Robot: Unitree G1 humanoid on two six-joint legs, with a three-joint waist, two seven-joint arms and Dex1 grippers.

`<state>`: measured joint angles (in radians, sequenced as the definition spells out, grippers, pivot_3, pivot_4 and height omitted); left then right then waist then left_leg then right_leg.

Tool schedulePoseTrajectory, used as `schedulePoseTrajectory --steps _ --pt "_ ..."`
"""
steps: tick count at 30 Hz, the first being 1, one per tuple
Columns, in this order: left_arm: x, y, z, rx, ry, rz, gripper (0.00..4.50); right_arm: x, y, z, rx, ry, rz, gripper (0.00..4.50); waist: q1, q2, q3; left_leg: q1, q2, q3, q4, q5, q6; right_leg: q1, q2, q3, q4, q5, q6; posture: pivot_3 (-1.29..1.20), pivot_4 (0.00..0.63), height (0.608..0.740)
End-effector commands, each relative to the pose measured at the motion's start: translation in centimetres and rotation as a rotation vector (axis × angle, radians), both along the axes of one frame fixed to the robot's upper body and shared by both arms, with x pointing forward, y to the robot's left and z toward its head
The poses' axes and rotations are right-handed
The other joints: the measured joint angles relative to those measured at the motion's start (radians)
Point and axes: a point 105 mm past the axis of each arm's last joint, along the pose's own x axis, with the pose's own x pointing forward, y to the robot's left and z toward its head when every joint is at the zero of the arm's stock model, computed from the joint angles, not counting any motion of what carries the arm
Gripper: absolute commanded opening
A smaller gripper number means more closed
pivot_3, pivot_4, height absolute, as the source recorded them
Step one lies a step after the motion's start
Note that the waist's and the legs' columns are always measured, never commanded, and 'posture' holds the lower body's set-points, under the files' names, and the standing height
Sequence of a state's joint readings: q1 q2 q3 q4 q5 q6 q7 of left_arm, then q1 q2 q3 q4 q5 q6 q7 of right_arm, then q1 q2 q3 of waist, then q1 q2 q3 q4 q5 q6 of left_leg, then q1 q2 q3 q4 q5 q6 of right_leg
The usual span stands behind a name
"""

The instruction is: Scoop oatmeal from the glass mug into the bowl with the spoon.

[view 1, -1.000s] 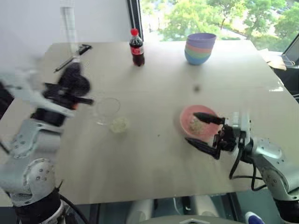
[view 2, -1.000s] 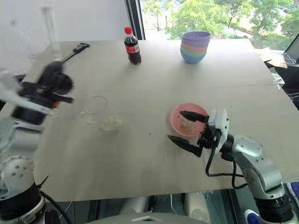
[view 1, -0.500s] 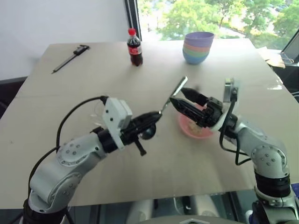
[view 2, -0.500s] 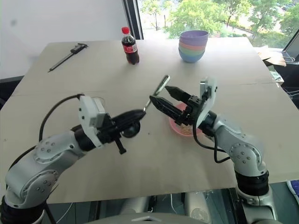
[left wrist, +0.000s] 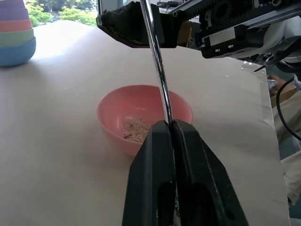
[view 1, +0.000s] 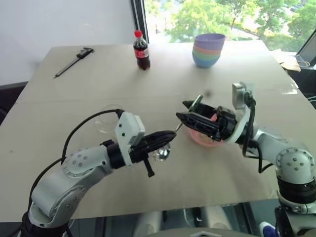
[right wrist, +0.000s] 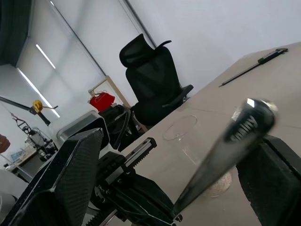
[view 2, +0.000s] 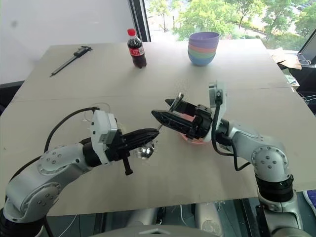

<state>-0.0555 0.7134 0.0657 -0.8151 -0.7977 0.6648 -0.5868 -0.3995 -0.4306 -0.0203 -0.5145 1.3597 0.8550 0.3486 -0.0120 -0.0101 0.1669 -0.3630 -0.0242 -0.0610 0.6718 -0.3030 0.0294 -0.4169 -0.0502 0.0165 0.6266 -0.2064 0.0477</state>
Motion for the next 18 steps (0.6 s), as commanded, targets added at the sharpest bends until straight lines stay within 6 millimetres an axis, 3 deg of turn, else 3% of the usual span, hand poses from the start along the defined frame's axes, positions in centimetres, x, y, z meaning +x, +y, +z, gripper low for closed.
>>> schedulePoseTrajectory --steps 1,2,3,8,18 --pt "-0.4 -0.1 0.4 0.003 -0.026 -0.02 0.0 -0.7 -0.2 1.3 0.032 -0.054 0.032 3.14 0.0 0.0 0.0 0.0 0.0 0.0 0.0 0.0 0.0 0.0 0.0 0.0 0.0 0.0 0.0 0.0 0.15 0.74" --pt "-0.4 0.0 0.3 0.008 -0.023 -0.02 0.0 -0.6 -0.2 1.3 0.03 -0.056 0.032 2.56 0.0 0.0 0.0 0.0 0.0 0.0 0.0 0.0 0.0 0.0 0.0 0.0 0.0 0.0 0.0 0.0 0.15 0.74" --pt "-0.4 0.1 0.2 0.013 -0.018 -0.02 0.0 -0.6 -0.2 1.3 0.028 -0.058 0.031 2.35 0.0 0.0 0.0 0.0 0.0 0.0 0.0 0.0 0.0 0.0 0.0 0.0 0.0 0.0 0.0 0.0 0.15 0.74" --pt "-1.0 0.1 -0.6 0.021 0.038 -0.05 0.0 -0.5 -0.2 1.2 0.023 -0.07 0.035 0.05 0.0 0.0 0.0 0.0 0.0 0.0 0.0 0.0 0.0 0.0 0.0 0.0 0.0 0.0 0.0 0.0 0.15 0.74" --pt "-0.3 1.3 -0.6 0.049 0.049 -0.016 0.0 -0.2 -0.8 0.5 -0.029 -0.085 0.025 0.05 0.0 0.0 0.0 0.0 0.0 0.0 0.0 0.0 0.0 0.0 0.0 0.0 0.0 0.0 0.0 0.0 0.15 0.74"
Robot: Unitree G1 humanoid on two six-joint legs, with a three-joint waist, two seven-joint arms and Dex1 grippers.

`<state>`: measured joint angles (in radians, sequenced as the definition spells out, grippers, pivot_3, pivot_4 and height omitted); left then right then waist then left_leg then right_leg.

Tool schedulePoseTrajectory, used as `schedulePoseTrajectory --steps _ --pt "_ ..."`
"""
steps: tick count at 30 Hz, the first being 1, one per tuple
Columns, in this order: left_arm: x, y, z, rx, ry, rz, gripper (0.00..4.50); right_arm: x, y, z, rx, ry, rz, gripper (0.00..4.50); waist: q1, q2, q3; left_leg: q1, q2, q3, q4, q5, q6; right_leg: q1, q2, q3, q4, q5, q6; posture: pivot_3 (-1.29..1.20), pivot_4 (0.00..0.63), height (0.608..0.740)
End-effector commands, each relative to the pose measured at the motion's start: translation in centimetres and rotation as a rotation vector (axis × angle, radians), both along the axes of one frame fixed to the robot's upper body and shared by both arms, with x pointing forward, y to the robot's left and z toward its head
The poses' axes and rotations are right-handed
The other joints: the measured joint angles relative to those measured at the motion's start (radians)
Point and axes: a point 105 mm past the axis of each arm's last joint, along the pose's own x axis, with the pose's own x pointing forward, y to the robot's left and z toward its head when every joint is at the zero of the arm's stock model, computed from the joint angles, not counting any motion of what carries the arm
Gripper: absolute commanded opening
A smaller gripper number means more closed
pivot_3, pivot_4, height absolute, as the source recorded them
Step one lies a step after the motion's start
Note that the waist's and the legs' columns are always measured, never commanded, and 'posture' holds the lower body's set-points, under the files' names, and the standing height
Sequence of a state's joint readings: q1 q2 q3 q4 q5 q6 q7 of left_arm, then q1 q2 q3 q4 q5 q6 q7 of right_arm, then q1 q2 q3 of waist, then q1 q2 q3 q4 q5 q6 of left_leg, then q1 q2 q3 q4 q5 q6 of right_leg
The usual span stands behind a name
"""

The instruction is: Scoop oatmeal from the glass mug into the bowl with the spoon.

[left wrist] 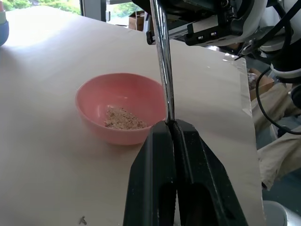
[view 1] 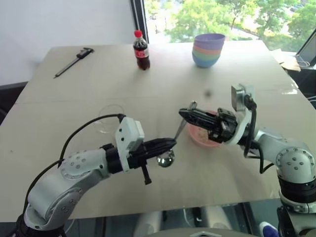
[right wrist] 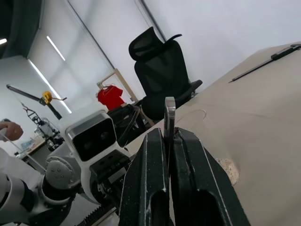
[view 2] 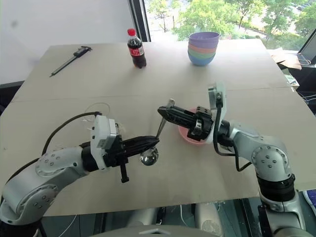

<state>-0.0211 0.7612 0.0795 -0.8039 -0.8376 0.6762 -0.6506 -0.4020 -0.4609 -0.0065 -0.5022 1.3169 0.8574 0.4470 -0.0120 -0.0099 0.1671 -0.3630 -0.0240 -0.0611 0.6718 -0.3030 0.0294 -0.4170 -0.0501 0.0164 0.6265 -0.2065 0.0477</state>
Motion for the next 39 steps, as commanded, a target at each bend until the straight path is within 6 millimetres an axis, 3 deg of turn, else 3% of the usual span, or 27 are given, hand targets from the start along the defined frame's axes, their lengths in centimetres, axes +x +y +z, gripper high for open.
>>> schedulePoseTrajectory --steps 1,20,24,26,27,35,39 --pt "0.8 1.1 0.3 0.025 -0.026 0.05 0.0 0.2 -0.9 0.8 -0.003 -0.055 -0.031 0.05 0.0 0.0 0.0 0.0 0.0 0.0 0.0 0.0 0.0 0.0 0.0 0.0 0.0 0.0 0.0 0.0 0.15 0.74" --pt "2.9 2.3 1.6 0.014 -0.107 0.148 0.0 -0.3 -2.1 -0.7 -0.091 -0.013 -0.022 0.05 0.001 0.0 0.0 0.0 0.0 0.0 0.0 0.0 0.0 0.0 0.0 0.0 0.0 0.0 0.0 0.0 0.15 0.74" --pt "3.2 2.3 1.7 0.016 -0.128 0.172 1.41 -0.2 -2.1 -0.7 -0.09 -0.008 -0.027 0.0 0.001 0.0 0.0 0.0 0.0 0.0 0.0 0.0 0.0 0.0 0.0 0.0 0.0 0.0 0.0 0.0 0.15 0.74" --pt "3.2 2.4 1.7 0.018 -0.131 0.182 2.61 -0.1 -2.2 -0.6 -0.085 -0.002 -0.035 0.0 0.001 0.0 0.0 0.0 0.0 0.0 0.0 0.0 0.0 0.0 0.0 0.0 0.0 0.0 0.0 0.0 0.15 0.74" --pt "3.3 2.5 1.7 0.022 -0.136 0.192 2.94 0.0 -2.2 -0.6 -0.083 0.001 -0.043 0.0 0.001 0.0 0.0 0.0 0.0 0.0 0.0 0.0 0.0 0.0 0.0 0.0 0.0 0.0 0.0 0.0 0.15 0.74" --pt "2.9 3.4 3.8 -0.092 -0.257 0.392 2.94 1.1 -3.4 -0.5 -0.047 0.053 -0.112 0.0 0.002 0.0 0.0 -0.001 0.0 0.0 0.0 0.0 0.0 0.0 -0.001 0.0 -0.001 0.0 0.0 0.0 0.15 0.74" --pt "1.6 3.7 2.4 -0.049 -0.272 0.484 2.94 1.8 -4.1 -1.2 -0.06 0.106 -0.151 0.0 0.0 0.0 0.0 -0.001 0.0 0.001 0.0 0.0 0.0 0.0 -0.002 0.001 -0.001 0.0 0.0 0.0 0.15 0.74"
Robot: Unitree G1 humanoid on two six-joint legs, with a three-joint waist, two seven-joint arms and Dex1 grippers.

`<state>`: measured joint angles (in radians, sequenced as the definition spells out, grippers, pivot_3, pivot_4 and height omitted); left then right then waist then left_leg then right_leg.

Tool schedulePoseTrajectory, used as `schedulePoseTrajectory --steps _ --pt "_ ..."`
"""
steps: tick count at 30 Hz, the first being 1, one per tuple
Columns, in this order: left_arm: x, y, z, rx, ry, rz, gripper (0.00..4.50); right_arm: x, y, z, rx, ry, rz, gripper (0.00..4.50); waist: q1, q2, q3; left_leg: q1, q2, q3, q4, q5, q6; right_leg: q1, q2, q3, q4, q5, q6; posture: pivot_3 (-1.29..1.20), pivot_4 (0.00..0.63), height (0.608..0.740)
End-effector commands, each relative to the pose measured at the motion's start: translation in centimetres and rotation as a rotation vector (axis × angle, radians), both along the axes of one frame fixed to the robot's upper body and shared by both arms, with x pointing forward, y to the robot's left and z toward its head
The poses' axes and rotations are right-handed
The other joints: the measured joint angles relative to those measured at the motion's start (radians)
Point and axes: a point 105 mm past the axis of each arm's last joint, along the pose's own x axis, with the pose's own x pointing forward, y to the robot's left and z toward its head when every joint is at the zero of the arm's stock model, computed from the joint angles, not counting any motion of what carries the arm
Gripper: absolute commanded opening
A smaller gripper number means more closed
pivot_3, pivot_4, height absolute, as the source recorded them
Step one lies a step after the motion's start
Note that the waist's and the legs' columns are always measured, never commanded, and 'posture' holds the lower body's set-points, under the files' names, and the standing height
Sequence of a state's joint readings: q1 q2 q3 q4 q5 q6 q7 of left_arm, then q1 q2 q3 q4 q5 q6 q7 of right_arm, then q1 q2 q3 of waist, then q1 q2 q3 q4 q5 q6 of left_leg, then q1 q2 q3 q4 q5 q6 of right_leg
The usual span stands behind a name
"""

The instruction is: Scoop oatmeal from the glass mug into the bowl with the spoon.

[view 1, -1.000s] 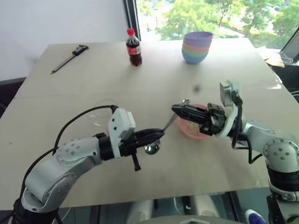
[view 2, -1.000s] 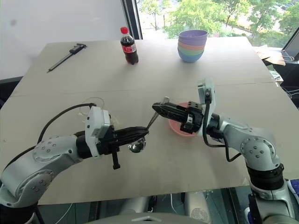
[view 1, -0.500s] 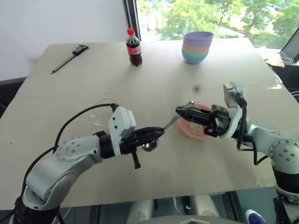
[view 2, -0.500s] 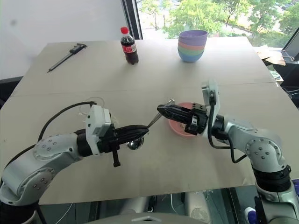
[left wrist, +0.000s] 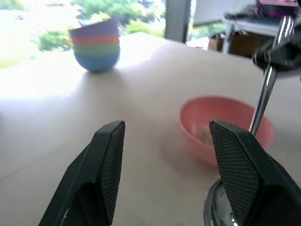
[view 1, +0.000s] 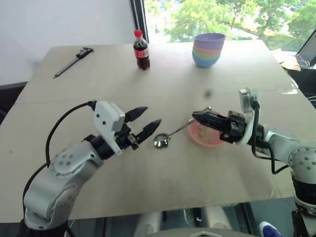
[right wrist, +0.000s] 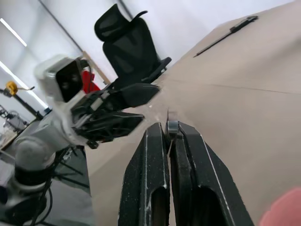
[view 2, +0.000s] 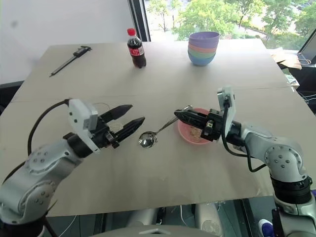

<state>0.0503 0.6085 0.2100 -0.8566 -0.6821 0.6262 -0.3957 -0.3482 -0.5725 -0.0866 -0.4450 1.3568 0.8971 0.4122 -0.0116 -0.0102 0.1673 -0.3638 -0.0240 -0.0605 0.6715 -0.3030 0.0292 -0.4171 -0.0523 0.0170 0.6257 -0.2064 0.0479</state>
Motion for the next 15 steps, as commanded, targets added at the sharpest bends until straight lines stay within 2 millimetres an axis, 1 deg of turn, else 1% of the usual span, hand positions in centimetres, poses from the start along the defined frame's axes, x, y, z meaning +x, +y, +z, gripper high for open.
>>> schedulePoseTrajectory --steps 1,4,7,9,12,13,15 --pt "-1.3 0.4 -0.1 0.044 -0.071 0.093 2.94 0.4 -1.0 0.2 0.019 0.028 -0.037 0.0 0.0 0.0 0.0 0.0 0.0 0.0 0.0 0.0 0.0 0.0 0.0 0.0 0.0 0.0 0.0 0.0 0.15 0.74" --pt "-2.0 1.8 -1.8 0.122 -0.116 0.233 2.94 1.6 -2.2 -0.4 0.023 0.095 -0.096 0.0 0.002 0.0 0.0 0.0 0.0 0.001 -0.001 0.0 0.0 0.0 0.0 0.001 0.0 0.0 0.0 0.0 0.15 0.74" --pt "-3.2 3.5 -3.1 0.292 -0.246 0.377 2.94 2.4 -3.1 -0.4 0.031 0.133 -0.133 0.0 0.005 0.0 0.0 0.0 0.0 0.002 -0.001 0.0 0.001 0.0 0.0 0.001 0.0 -0.002 -0.003 0.0 0.15 0.74" --pt "-4.4 4.6 -4.2 0.414 -0.331 0.467 2.94 2.6 -3.5 -0.1 0.043 0.143 -0.141 0.0 0.007 0.0 0.0 0.0 0.0 0.002 0.0 -0.001 0.001 0.0 -0.001 0.002 -0.001 -0.002 -0.004 0.0 0.15 0.74" --pt "-5.9 5.7 -5.3 0.51 -0.396 0.544 2.94 2.5 -3.5 -0.1 0.025 0.171 -0.135 0.0 0.009 0.0 0.0 0.0 0.001 0.003 -0.001 -0.001 0.002 0.0 -0.003 0.005 -0.001 -0.003 -0.005 0.0 0.15 0.74" --pt "-6.3 6.8 -5.9 0.528 -0.385 0.609 2.94 2.6 -3.5 -0.3 0.008 0.198 -0.136 0.0 0.009 0.0 0.0 0.0 0.001 0.003 0.0 -0.001 0.003 0.0 -0.003 0.005 -0.001 -0.003 -0.005 0.0 0.15 0.74" --pt "-6.8 9.8 -6.7 0.534 -0.345 0.769 2.94 2.6 -3.5 -0.5 -0.009 0.243 -0.135 0.0 0.011 0.0 0.0 0.0 0.002 0.003 0.0 -0.002 0.003 0.0 -0.003 0.004 -0.001 -0.003 -0.004 0.0 0.15 0.74"
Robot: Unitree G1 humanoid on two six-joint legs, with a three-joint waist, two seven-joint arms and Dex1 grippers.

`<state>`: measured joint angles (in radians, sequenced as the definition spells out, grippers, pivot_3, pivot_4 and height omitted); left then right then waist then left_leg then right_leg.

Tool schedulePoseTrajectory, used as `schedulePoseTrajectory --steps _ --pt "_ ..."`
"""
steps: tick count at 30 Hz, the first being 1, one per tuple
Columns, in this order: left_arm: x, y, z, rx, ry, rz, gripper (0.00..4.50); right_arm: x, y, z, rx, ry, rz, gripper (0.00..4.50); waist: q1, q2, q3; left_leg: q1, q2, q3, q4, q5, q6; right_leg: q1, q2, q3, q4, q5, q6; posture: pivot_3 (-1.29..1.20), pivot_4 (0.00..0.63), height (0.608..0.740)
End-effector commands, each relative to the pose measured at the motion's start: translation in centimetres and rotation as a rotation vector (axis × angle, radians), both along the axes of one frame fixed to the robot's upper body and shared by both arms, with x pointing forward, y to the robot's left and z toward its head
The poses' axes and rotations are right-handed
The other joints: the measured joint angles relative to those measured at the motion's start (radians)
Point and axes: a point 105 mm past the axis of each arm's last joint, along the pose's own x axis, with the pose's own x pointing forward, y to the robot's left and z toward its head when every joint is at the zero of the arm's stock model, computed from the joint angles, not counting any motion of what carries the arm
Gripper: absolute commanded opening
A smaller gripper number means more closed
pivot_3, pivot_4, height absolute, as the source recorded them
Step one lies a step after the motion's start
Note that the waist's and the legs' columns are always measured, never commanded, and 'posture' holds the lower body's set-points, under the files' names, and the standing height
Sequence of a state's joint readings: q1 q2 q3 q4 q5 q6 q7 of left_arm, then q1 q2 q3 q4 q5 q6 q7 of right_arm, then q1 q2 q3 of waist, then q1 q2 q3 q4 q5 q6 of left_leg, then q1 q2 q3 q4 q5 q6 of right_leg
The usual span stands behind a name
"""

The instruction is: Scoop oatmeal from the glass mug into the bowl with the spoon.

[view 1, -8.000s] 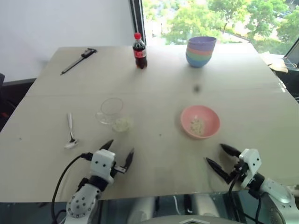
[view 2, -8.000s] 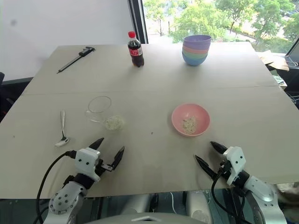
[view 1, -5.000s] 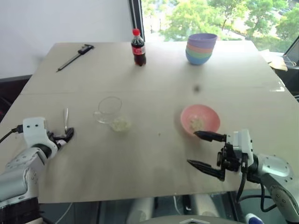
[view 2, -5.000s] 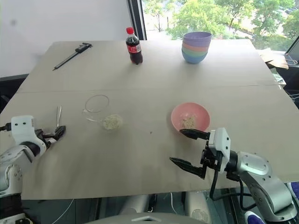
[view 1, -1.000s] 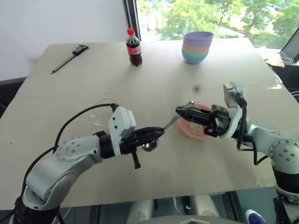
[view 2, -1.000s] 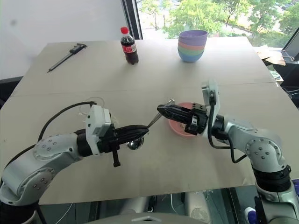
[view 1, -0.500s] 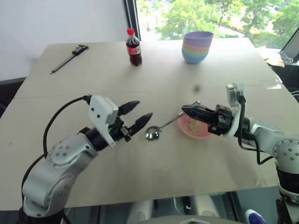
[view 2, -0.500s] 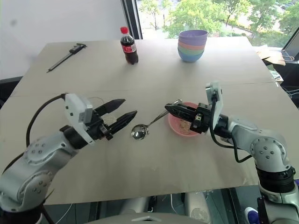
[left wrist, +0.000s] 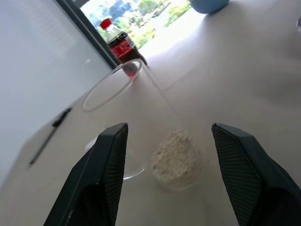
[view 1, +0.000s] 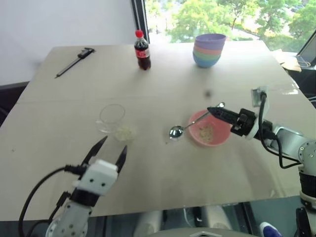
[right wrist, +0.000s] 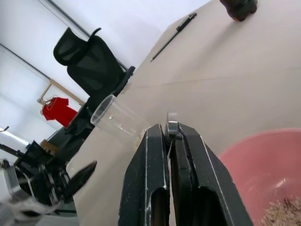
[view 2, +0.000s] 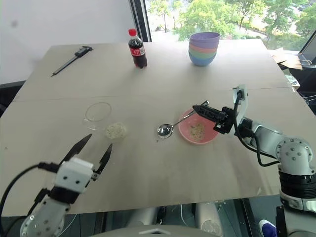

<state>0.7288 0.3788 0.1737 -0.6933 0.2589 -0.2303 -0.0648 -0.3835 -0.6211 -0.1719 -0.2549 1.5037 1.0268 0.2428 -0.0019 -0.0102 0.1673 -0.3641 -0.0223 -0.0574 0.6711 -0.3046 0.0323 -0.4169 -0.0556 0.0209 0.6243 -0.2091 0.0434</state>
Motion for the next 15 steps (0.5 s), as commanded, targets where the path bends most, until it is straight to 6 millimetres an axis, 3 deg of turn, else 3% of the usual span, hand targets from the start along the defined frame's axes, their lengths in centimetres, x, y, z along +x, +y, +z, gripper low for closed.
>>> schedulePoseTrajectory --steps 1,8,15 --pt "-0.7 3.6 0.1 0.026 -0.07 0.186 2.94 -0.3 0.0 1.1 0.006 0.022 0.015 0.0 0.002 0.0 0.0 0.0 0.0 0.0 0.0 0.0 0.0 0.0 0.0 -0.002 0.0 0.0 0.0 0.0 0.15 0.74" --pt "0.7 9.6 0.1 -0.184 -0.115 0.386 2.94 0.0 0.1 1.2 -0.016 0.038 -0.002 0.0 0.004 0.0 0.0 0.0 0.0 -0.001 0.001 0.0 0.001 0.0 0.004 -0.006 0.001 0.002 0.005 0.0 0.15 0.74" --pt "4.4 7.5 -1.1 -0.421 0.034 0.11 2.94 0.4 0.0 1.2 -0.012 0.026 -0.029 0.0 0.0 0.0 0.0 0.0 0.0 -0.001 0.001 0.0 0.001 0.0 0.004 -0.005 0.001 0.003 0.005 0.0 0.15 0.74"
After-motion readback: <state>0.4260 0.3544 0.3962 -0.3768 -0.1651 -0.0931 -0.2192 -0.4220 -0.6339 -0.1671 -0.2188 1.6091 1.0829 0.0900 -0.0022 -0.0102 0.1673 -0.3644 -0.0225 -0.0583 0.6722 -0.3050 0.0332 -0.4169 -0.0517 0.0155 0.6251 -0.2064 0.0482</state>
